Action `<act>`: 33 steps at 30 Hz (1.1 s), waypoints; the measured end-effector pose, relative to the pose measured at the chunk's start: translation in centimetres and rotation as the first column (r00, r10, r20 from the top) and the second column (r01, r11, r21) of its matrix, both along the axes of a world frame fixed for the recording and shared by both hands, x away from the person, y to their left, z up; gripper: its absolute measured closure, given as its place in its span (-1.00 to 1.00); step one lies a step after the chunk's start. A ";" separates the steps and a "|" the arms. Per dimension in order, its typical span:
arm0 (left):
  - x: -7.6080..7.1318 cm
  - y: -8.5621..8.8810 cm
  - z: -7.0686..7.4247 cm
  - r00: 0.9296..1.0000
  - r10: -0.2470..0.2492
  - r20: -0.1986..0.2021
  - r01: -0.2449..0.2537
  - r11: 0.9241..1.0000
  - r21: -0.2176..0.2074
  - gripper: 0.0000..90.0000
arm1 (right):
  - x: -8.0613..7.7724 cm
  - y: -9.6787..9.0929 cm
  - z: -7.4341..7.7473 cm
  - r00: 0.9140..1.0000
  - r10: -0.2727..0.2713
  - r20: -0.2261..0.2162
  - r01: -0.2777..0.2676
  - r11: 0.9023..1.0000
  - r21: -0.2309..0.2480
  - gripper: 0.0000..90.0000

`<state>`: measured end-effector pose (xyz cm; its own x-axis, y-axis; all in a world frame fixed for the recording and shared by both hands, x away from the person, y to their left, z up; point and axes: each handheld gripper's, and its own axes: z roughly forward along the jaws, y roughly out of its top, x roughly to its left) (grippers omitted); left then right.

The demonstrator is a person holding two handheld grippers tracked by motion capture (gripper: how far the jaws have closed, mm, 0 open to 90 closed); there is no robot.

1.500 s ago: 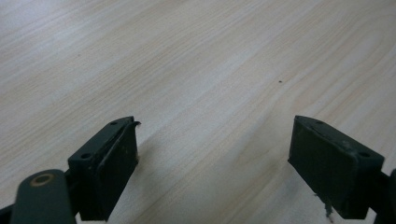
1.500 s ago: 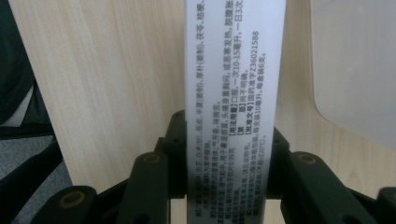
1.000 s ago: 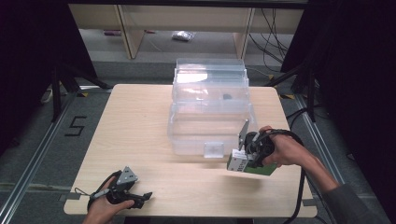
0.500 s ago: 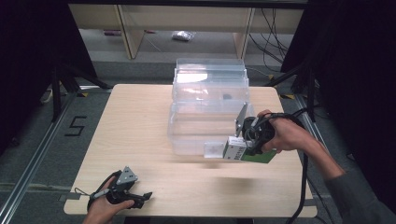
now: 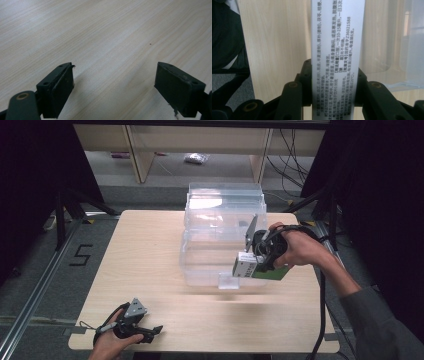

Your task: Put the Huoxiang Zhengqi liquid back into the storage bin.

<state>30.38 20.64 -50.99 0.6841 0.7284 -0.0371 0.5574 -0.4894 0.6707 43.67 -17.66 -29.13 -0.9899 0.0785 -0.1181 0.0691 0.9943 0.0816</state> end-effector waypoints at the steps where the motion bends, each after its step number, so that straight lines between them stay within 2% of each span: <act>1: 0.0 0.0 0.0 1.000 -0.001 0.000 0.001 1.000 0.000 -0.67 | 0.3 0.1 0.1 1.000 0.018 0.006 -0.018 1.000 -0.001 0.43; 2: 0.0 0.0 0.0 1.000 -0.001 0.001 0.001 1.000 -0.001 -0.67 | 0.5 0.3 0.3 1.000 -0.017 0.009 0.017 1.000 -0.012 0.43; 7: 0.0 0.0 0.0 1.000 -0.002 0.000 0.002 1.000 -0.001 -0.67 | 1.3 0.5 0.4 1.000 -0.010 0.023 0.010 1.000 -0.014 0.43; 8: 0.0 0.0 0.0 1.000 -0.001 -0.001 0.001 1.000 -0.009 -0.67 | 1.5 0.6 0.5 1.000 -0.022 0.020 0.022 1.000 -0.012 0.43; 10: 0.0 0.0 0.0 1.000 -0.001 0.000 0.001 1.000 -0.001 -0.67 | 2.1 0.8 0.4 1.000 0.008 0.023 -0.008 1.000 -0.013 0.43; 14: 0.0 0.0 0.0 1.000 -0.001 0.000 0.001 1.000 -0.002 -0.67 | 2.6 1.0 0.4 1.000 0.005 0.028 -0.004 1.000 -0.013 0.43; 15: 0.0 0.0 0.0 1.000 -0.002 -0.001 0.002 1.000 -0.001 -0.67 | 2.9 1.1 0.4 0.999 -0.016 0.036 0.016 1.000 -0.014 0.43; 18: 0.0 0.0 0.0 1.000 -0.002 -0.001 0.002 1.000 -0.003 -0.67 | 3.4 1.2 0.4 0.999 0.001 0.035 0.000 1.000 -0.011 0.43; 19: 0.0 0.0 0.0 1.000 -0.002 0.000 0.002 1.000 -0.003 -0.67 | 3.8 1.3 0.3 0.999 -0.023 0.035 0.023 1.000 -0.005 0.43; 22: 0.0 0.1 0.0 1.000 -0.010 -0.006 0.010 1.000 -0.003 -0.67 | 4.3 1.3 0.1 0.999 -0.021 0.034 0.021 1.000 0.000 0.43; 25: 0.0 0.1 0.0 1.000 -0.011 -0.006 0.011 1.000 -0.003 -0.67 | 4.9 1.4 -0.3 0.999 -0.036 0.029 0.036 0.999 -0.005 0.43; 27: 0.0 0.1 0.0 1.000 -0.002 -0.003 0.002 1.000 -0.004 -0.67 | 5.4 1.5 -0.7 0.999 -0.027 0.027 0.027 1.000 -0.012 0.43; 29: 0.0 0.1 0.0 1.000 -0.002 -0.002 0.002 1.000 -0.004 -0.67 | 5.8 1.6 -1.1 0.999 -0.049 0.022 0.049 0.999 -0.024 0.43; 30: 0.0 0.1 0.0 1.000 -0.002 -0.002 0.002 1.000 -0.005 -0.67 | 6.1 1.6 -1.3 0.999 -0.033 0.024 0.033 0.999 -0.027 0.43; 31: 0.0 0.1 0.0 1.000 -0.002 -0.002 0.002 1.000 -0.003 -0.67 | 6.2 1.6 -1.4 0.998 -0.057 0.016 0.058 0.998 -0.032 0.43; 32: 0.0 0.1 0.0 1.000 -0.001 -0.002 0.001 1.000 -0.004 -0.67 | 6.7 1.6 -1.8 0.999 -0.042 0.012 0.042 0.998 -0.039 0.43; 33: 0.0 0.1 0.0 1.000 -0.003 -0.003 0.003 1.000 -0.005 -0.67 | 6.7 1.7 -2.0 0.998 -0.053 0.015 0.054 0.998 -0.042 0.43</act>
